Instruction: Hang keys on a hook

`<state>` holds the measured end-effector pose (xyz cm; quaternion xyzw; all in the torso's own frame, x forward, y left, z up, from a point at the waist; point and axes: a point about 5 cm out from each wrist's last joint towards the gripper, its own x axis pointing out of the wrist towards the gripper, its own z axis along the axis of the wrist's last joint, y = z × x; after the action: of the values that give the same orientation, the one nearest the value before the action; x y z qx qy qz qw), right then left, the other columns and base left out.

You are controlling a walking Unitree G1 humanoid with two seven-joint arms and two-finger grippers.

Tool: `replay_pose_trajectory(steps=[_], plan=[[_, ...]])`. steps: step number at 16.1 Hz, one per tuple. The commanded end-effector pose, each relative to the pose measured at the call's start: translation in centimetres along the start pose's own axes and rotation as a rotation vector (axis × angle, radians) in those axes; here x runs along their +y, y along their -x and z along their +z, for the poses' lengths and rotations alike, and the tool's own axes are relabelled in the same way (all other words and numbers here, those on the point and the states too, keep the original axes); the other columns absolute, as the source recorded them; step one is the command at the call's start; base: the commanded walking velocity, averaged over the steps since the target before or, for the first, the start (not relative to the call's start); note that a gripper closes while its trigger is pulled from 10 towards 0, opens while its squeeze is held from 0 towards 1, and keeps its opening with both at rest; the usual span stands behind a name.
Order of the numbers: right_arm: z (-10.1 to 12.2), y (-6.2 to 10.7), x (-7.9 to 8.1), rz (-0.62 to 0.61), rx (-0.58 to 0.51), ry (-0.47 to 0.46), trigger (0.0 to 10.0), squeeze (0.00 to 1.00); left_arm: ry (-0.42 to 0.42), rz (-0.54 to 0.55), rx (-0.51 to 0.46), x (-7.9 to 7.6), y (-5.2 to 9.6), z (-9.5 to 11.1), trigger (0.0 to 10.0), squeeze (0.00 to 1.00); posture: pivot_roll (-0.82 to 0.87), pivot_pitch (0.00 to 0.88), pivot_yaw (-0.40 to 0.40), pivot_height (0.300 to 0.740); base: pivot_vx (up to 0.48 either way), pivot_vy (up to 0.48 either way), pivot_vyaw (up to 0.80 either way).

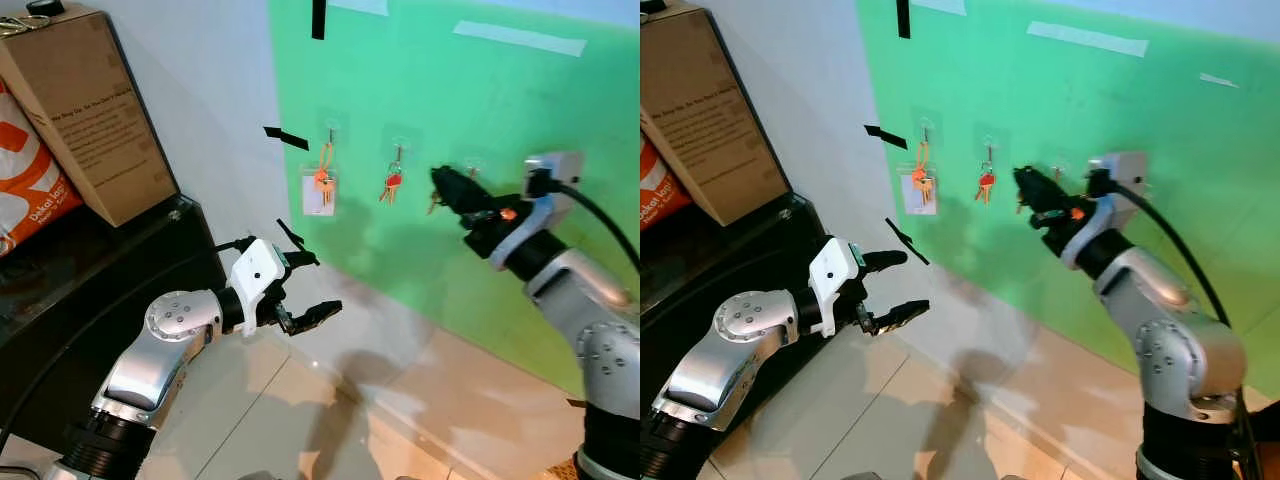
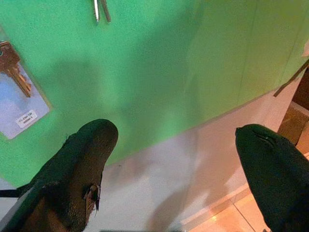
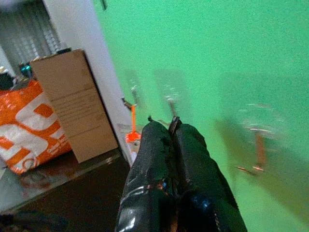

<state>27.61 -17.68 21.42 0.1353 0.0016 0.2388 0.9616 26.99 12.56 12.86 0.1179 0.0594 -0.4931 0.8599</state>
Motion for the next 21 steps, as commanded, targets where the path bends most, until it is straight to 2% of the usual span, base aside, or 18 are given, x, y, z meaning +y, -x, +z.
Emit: replay_pose_trajectory(steps=[1,7,10,15,21], plan=[[0.6,0.4,0.1,-0.006,-0.021,-0.015,10.0,0.0,-0.016,-0.001,0.0,0.2,0.2,0.4,10.0,0.47,-0.11,0.0,0.044,0.732,0.0,0.0,0.0],[0.4,1.1,-0.3,-0.039,0.004,-0.081,10.0,0.0,-0.018,-0.01,-0.003,0.3,0.0,0.6,10.0,0.47,-0.12,0.0,0.047,0.732,0.0,0.0,0.0],[0.0,1.0,-0.6,-0.07,0.027,-0.099,10.0,0.0,0.008,0.003,-0.048,0.7,0.1,1.2,10.0,0.47,-0.11,0.0,0.047,0.732,0.0,0.0,0.0],[0.4,1.2,-1.8,-0.154,-0.008,-0.129,10.0,0.0,0.023,-0.014,-0.07,0.6,0.2,1.5,10.0,0.47,-0.11,0.0,0.045,0.732,0.0,0.0,0.0],[0.0,1.1,-2.2,-0.203,-0.013,-0.165,10.0,0.0,0.027,-0.021,-0.093,0.5,0.2,1.9,10.0,0.47,-0.11,0.0,0.044,0.732,0.0,0.0,0.0]])
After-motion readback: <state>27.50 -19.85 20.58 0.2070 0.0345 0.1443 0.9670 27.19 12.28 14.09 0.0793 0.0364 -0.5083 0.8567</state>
